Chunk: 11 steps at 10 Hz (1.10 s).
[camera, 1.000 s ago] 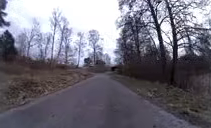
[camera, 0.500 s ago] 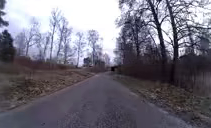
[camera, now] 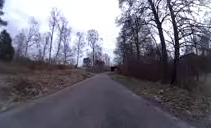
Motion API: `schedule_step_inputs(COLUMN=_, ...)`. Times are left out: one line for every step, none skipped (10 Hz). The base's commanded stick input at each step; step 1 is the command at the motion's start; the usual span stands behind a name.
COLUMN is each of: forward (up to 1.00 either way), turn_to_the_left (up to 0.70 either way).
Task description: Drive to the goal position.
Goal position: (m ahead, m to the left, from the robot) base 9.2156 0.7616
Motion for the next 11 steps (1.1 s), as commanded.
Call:
schedule_step_inputs(forward=0.5, turn_to_the_left=0.0)
schedule_step_inputs(forward=0.5, turn_to_the_left=0.0)
schedule_step_inputs(forward=0.5, turn_to_the_left=0.0)
schedule_step_inputs(forward=0.5, turn_to_the_left=0.0)
schedule_step_inputs(forward=0.5, turn_to_the_left=0.0)
schedule_step_inputs(forward=0.5, turn_to_the_left=0.0)
schedule_step_inputs(forward=0.5, turn_to_the_left=0.0)
schedule_step_inputs(forward=0.5, turn_to_the_left=0.0)
schedule_step_inputs(forward=0.5, turn_to_the_left=0.0)
schedule_step_inputs(forward=0.5, turn_to_the_left=0.0)
schedule_step_inputs(forward=0.5, turn_to_the_left=0.0)
